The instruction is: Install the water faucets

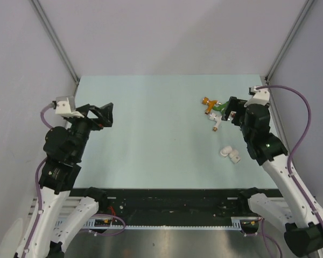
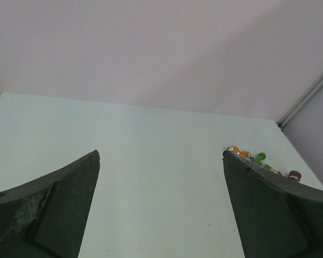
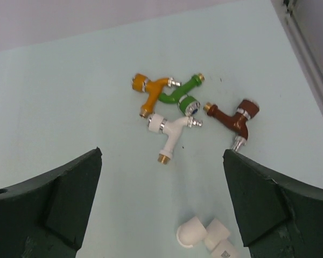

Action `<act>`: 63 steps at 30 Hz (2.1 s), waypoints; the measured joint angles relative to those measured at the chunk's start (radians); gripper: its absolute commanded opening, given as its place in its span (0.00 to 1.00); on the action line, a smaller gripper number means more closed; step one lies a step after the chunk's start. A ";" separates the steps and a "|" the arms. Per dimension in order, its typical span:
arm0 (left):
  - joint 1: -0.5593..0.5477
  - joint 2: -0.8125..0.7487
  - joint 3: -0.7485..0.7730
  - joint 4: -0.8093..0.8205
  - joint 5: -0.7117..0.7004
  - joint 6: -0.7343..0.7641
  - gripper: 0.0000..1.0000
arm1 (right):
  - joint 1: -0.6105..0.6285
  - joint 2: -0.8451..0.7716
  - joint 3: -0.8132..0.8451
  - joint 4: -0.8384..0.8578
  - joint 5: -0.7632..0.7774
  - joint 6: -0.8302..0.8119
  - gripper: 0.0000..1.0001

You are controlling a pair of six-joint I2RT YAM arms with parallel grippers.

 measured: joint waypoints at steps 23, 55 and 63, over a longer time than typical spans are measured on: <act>-0.068 0.040 -0.242 0.141 0.093 -0.064 1.00 | -0.215 0.793 0.077 -0.051 -0.241 0.379 0.56; -0.072 0.024 -0.291 0.058 0.173 -0.121 1.00 | -0.204 0.921 0.140 0.176 -0.259 0.708 0.58; -0.072 0.007 -0.337 0.050 0.177 -0.137 1.00 | -0.181 1.008 0.201 0.143 -0.187 0.735 0.52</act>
